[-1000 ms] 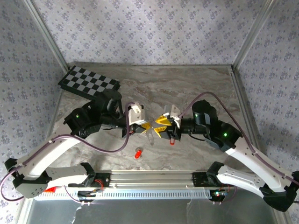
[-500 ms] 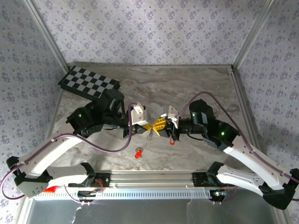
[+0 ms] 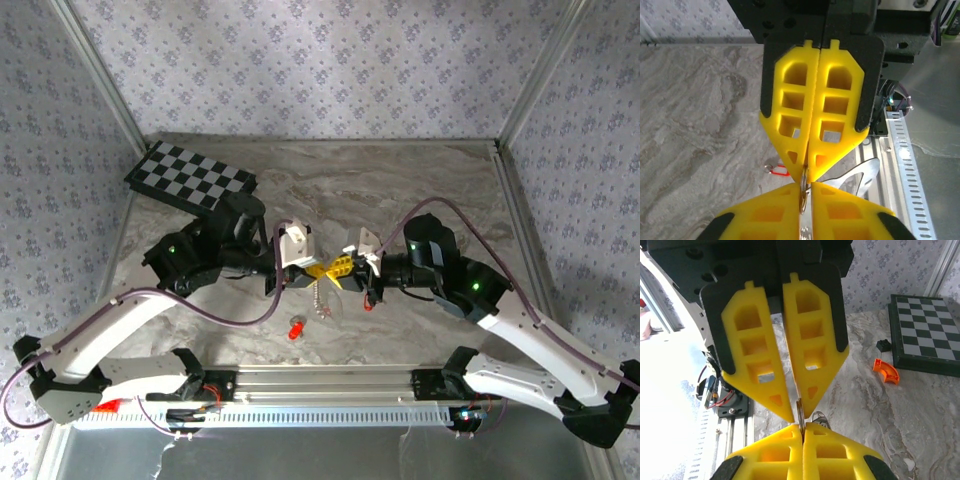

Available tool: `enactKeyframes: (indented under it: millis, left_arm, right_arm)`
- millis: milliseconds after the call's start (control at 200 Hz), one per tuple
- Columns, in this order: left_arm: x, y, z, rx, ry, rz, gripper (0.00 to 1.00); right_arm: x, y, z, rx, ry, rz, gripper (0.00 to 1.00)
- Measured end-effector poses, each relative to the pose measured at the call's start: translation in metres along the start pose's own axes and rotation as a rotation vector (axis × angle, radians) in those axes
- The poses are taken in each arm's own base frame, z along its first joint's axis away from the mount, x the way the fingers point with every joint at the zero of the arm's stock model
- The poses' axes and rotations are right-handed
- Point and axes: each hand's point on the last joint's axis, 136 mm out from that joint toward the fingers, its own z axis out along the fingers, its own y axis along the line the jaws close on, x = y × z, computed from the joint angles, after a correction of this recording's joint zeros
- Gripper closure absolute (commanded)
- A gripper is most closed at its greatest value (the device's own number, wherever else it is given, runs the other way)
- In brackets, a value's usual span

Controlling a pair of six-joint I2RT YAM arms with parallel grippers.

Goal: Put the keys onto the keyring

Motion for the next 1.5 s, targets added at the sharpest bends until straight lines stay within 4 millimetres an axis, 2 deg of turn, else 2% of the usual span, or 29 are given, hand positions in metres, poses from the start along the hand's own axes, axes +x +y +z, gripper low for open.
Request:
enactKeyframes:
  millis: [105, 250, 565, 810, 1109, 1214, 1344, 1434, 1504]
  left_arm:
    - [0.003, 0.0, 0.0, -0.022, -0.06, -0.02, 0.72]
    - [0.001, 0.0, -0.007, -0.055, -0.175, -0.069, 0.72]
    - [-0.044, 0.001, -0.032, -0.063, -0.438, -0.086, 0.73]
    - [-0.06, -0.001, -0.038, -0.036, -0.514, -0.085, 0.74]
    - [-0.068, -0.001, -0.037, -0.013, -0.547, -0.087, 0.8]
    - [-0.07, -0.001, -0.036, -0.008, -0.555, -0.085, 0.92]
    - [-0.07, 0.001, -0.036, -0.01, -0.557, -0.095, 1.0]
    - [-0.069, 0.002, -0.035, -0.011, -0.556, -0.098, 1.0]
    - [-0.069, 0.002, -0.034, -0.011, -0.553, -0.097, 1.0]
  right_arm:
    - [-0.006, 0.001, -0.004, 0.008, -0.045, 0.0, 1.0]
    - [-0.02, 0.002, -0.01, 0.018, -0.138, 0.01, 1.0]
    - [-0.044, -0.002, -0.018, 0.02, -0.342, 0.053, 1.0]
    - [-0.064, -0.002, -0.028, -0.005, -0.46, 0.066, 1.0]
    - [-0.066, -0.002, -0.027, -0.03, -0.493, 0.083, 1.0]
    - [-0.068, 0.0, -0.028, -0.04, -0.5, 0.082, 1.0]
    - [-0.067, -0.001, -0.029, -0.044, -0.507, 0.087, 1.0]
    - [-0.066, -0.002, -0.029, -0.041, -0.506, 0.089, 1.0]
    - [-0.065, -0.003, -0.029, -0.036, -0.498, 0.092, 0.79]
